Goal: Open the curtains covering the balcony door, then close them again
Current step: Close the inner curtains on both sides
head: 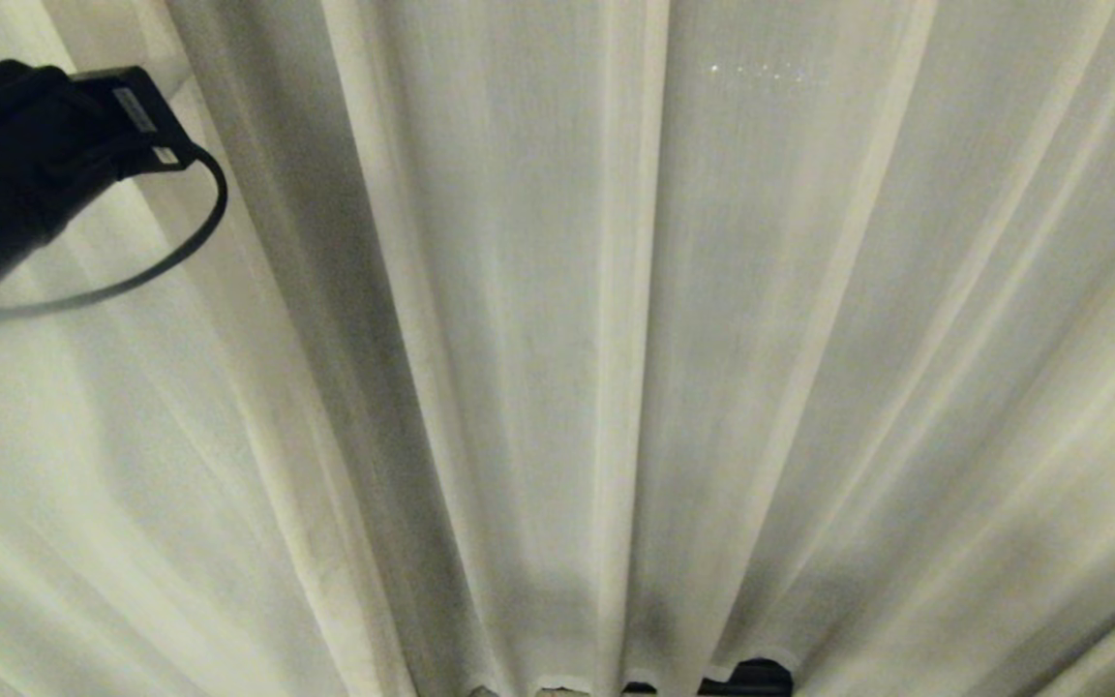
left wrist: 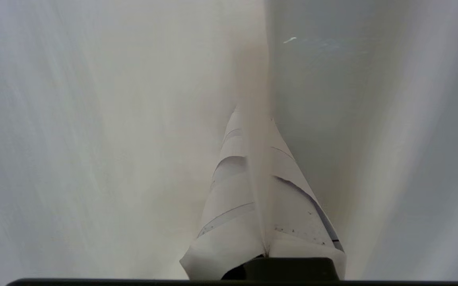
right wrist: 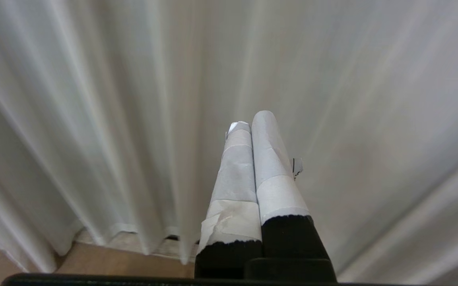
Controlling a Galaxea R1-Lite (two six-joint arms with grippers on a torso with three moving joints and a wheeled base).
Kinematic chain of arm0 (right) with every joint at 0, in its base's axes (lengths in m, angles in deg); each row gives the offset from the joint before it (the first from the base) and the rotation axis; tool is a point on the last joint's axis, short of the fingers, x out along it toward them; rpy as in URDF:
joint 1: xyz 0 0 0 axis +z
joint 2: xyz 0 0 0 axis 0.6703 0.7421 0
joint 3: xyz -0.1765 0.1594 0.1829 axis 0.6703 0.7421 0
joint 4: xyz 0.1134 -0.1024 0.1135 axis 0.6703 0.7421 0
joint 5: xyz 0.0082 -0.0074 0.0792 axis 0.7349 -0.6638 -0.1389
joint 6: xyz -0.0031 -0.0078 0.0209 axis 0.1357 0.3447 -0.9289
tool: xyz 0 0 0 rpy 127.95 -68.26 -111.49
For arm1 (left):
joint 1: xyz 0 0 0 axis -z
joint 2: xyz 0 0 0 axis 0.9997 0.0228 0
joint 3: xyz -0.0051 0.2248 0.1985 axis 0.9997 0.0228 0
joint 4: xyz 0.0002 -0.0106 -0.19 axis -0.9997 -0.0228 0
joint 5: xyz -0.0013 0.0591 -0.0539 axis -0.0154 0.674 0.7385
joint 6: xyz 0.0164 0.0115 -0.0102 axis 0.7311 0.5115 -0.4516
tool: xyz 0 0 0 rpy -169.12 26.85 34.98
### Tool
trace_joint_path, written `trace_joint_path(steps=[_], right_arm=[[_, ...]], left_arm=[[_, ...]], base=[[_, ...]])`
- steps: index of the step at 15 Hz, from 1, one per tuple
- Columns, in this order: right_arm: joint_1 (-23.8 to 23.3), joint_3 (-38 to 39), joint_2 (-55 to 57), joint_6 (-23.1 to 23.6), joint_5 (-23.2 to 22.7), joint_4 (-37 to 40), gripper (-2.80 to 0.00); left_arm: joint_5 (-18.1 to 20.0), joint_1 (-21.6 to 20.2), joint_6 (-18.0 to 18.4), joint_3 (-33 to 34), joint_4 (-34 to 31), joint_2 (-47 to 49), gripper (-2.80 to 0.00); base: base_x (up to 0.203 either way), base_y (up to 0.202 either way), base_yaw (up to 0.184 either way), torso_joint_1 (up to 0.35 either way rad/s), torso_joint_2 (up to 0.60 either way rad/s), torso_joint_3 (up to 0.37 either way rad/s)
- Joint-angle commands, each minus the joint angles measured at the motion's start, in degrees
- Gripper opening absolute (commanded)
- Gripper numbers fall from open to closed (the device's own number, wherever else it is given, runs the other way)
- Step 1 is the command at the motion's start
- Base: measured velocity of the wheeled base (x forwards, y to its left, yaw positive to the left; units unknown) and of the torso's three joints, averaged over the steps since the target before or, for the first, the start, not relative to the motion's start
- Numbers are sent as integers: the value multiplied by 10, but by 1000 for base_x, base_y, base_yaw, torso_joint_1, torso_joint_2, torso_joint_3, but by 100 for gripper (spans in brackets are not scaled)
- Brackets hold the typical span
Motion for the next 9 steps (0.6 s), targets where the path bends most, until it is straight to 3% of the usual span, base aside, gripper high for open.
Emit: trace_joint_path(steps=[1, 5, 9], right_arm=[[0, 0, 1, 1, -1, 0, -280], [1, 0, 1, 1, -1, 0, -280], [0, 0, 1, 1, -1, 0, -280]], left_arm=[[-1, 1, -1, 4, 3, -5, -280], [-9, 1, -1, 5, 4, -7, -280], [-6, 2, -1, 17, 4, -14, -280]], base=[[0, -196, 2, 9, 2, -1], [0, -158, 0, 0, 3, 3], [0, 0, 0, 0, 0, 0]])
